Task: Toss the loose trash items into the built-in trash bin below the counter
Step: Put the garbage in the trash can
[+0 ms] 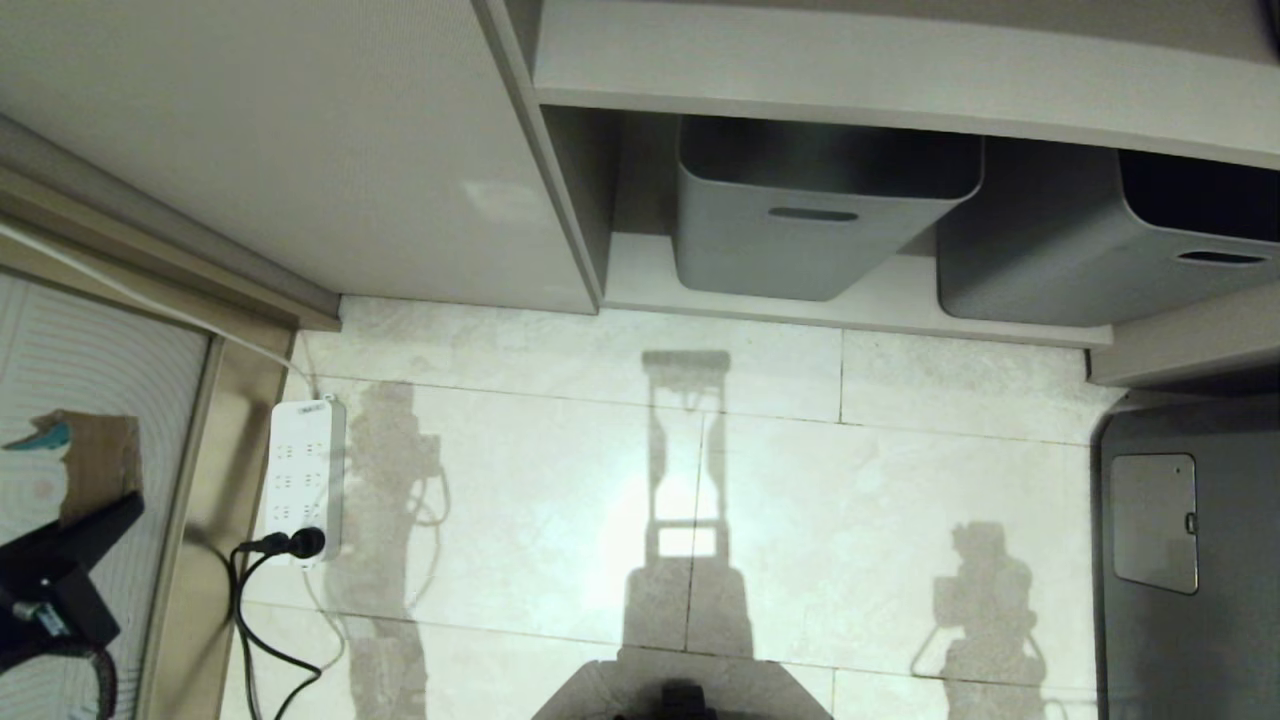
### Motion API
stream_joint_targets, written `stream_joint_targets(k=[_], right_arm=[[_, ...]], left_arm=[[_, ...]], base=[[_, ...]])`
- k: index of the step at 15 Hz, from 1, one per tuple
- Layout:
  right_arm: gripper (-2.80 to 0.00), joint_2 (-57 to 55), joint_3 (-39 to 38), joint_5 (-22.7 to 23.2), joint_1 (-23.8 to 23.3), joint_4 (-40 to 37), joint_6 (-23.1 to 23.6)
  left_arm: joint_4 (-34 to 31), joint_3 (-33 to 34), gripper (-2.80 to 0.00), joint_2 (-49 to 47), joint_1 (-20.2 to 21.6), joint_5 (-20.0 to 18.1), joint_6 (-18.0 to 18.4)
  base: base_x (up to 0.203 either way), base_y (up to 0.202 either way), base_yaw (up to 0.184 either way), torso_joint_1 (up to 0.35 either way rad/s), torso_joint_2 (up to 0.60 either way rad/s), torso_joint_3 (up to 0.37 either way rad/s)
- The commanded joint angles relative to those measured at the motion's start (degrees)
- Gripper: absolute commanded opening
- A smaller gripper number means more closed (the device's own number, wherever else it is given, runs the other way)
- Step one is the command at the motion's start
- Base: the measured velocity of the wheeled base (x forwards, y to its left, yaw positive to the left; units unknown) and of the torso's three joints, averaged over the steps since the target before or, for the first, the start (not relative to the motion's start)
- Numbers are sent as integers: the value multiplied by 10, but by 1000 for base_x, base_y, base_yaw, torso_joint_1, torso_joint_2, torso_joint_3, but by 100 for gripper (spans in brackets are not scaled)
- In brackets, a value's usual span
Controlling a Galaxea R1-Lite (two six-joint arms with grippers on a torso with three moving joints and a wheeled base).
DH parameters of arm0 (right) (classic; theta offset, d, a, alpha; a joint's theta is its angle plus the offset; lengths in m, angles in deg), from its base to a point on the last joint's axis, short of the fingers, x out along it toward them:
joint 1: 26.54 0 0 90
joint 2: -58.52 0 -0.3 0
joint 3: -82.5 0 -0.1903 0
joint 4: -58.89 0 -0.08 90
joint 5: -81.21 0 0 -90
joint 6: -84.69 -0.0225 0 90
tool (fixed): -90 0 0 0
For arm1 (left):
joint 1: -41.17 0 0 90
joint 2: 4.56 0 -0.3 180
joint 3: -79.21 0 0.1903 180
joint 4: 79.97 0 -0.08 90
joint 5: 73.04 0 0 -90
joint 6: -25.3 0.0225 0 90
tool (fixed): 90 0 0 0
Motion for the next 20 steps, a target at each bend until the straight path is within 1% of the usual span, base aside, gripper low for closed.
stream_joint_targets(k=[1,4,6,10,12,15,20], right_arm=[[-280,-1,0,0,0,0,0],[-280,-1,0,0,0,0,0],[-280,-1,0,0,0,0,0],[-280,-1,0,0,1,0,0],[-280,-1,0,0,1,0,0],[-280,-1,0,0,0,0,0],[-280,-1,0,0,0,0,0]], left_arm=[[-54,-18,-280,39,1,7,2],[-57,-18,-280,42,1,18,8],[-57,-21,-280,42,1,15,31],[-61,-25,-280,52,0,13,35],[-61,-24,-280,61,0,11,52],[-80,-24,-280,90,0,5,54],[-95,-15,-280,140,0,9,54]], base=[[0,0,0,0,0,0],[0,0,0,0,0,0],[0,0,0,1,0,16],[0,0,0,1,1,164],[0,0,0,1,3,197],[0,0,0,0,1,201],[0,0,0,-2,4,199]])
